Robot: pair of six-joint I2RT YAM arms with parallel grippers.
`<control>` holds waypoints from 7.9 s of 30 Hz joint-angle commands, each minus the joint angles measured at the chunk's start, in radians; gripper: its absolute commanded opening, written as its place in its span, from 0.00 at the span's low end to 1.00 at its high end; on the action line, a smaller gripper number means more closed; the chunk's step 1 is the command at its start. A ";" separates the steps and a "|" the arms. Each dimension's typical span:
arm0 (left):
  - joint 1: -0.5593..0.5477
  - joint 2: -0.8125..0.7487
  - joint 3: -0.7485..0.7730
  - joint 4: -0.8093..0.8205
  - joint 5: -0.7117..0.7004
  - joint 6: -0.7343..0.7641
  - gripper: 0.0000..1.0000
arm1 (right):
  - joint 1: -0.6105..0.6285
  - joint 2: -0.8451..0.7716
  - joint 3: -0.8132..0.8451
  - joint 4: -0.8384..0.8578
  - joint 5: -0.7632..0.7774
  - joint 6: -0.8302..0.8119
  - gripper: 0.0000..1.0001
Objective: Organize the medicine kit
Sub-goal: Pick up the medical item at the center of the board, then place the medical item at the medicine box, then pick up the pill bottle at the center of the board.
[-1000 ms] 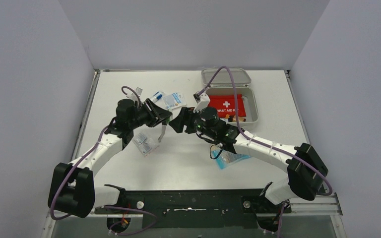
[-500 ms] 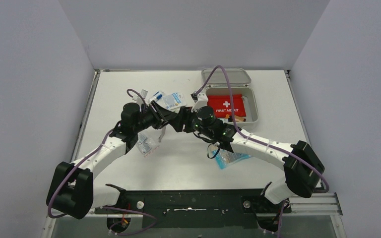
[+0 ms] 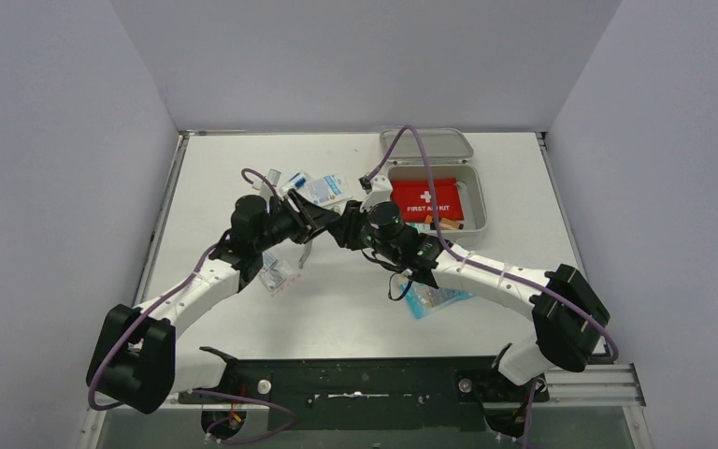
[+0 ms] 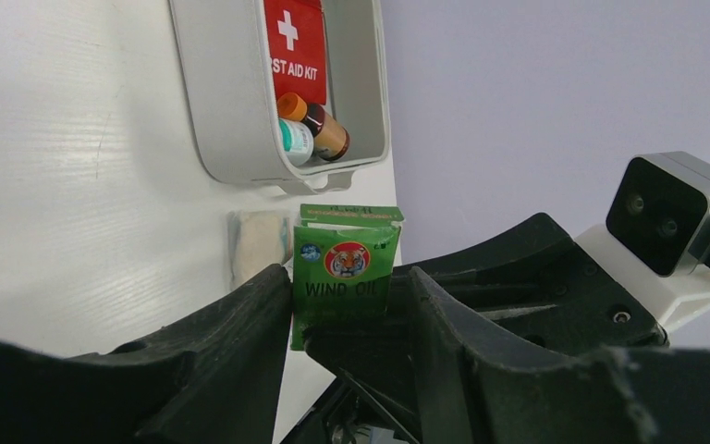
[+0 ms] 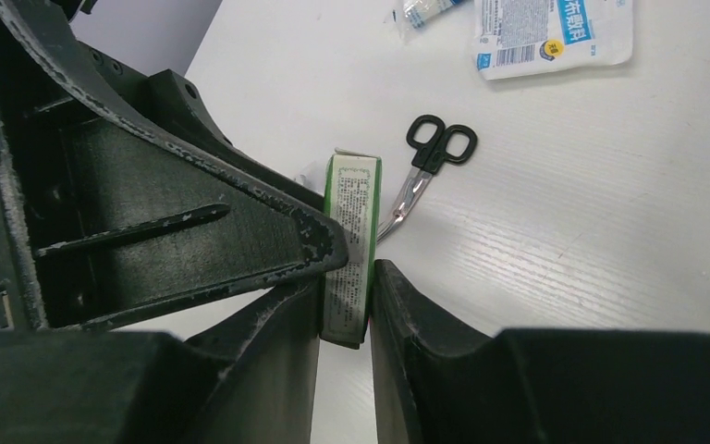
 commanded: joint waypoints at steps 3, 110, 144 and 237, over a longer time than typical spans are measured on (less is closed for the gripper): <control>-0.023 -0.048 0.023 0.014 0.033 0.031 0.56 | -0.021 -0.052 0.002 0.034 0.079 -0.035 0.23; -0.120 -0.247 0.187 -0.763 -0.538 1.066 0.97 | -0.680 0.548 0.453 -0.403 0.367 -0.522 0.37; -0.113 -0.238 0.181 -0.762 -0.556 1.066 0.97 | -0.629 0.534 0.512 -0.446 0.496 -0.540 0.21; 0.249 0.667 0.875 -0.648 -0.251 0.992 0.00 | -0.479 -0.113 0.133 -0.275 -0.248 -0.175 0.89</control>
